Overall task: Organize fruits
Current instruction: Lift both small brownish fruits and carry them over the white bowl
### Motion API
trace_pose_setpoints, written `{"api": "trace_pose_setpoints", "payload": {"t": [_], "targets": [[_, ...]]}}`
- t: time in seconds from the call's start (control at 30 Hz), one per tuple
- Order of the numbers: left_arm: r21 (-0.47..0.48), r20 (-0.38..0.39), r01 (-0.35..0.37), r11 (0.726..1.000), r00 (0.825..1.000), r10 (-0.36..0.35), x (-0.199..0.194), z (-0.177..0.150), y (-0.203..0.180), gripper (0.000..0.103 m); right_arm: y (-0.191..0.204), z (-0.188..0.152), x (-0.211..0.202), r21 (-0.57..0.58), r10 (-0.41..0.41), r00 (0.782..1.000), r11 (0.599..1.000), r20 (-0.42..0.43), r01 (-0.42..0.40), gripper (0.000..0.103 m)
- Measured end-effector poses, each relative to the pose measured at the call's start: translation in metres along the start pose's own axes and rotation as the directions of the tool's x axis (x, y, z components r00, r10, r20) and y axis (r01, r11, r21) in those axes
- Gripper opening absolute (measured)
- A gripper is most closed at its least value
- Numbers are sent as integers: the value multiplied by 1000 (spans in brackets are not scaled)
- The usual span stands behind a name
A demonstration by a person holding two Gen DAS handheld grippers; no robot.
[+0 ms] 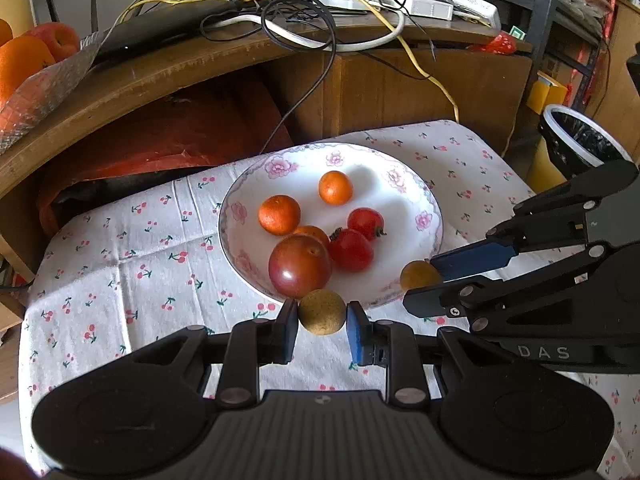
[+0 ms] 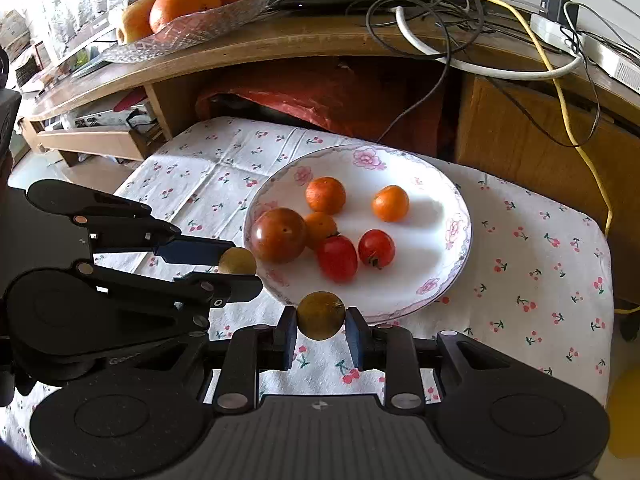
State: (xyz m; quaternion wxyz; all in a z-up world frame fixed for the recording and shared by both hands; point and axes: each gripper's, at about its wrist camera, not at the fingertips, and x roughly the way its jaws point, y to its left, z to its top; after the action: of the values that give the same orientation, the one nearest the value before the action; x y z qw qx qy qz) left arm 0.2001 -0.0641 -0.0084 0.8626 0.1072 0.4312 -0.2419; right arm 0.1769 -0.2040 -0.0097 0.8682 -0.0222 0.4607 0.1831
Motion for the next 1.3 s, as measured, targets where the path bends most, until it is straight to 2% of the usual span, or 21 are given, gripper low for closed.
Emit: {"api": "trace_pose_setpoints", "payload": {"t": [0.67,1.3], "targets": [[-28,-5,-9,1000,1000,9,22,13,-3,34,-16,4,10,38,-34,999,999,11,34,23],[-21,27,-41,999,999,41,25,16,-3,33,-21,7,22,46,-46,999,998,10,46,24]]}}
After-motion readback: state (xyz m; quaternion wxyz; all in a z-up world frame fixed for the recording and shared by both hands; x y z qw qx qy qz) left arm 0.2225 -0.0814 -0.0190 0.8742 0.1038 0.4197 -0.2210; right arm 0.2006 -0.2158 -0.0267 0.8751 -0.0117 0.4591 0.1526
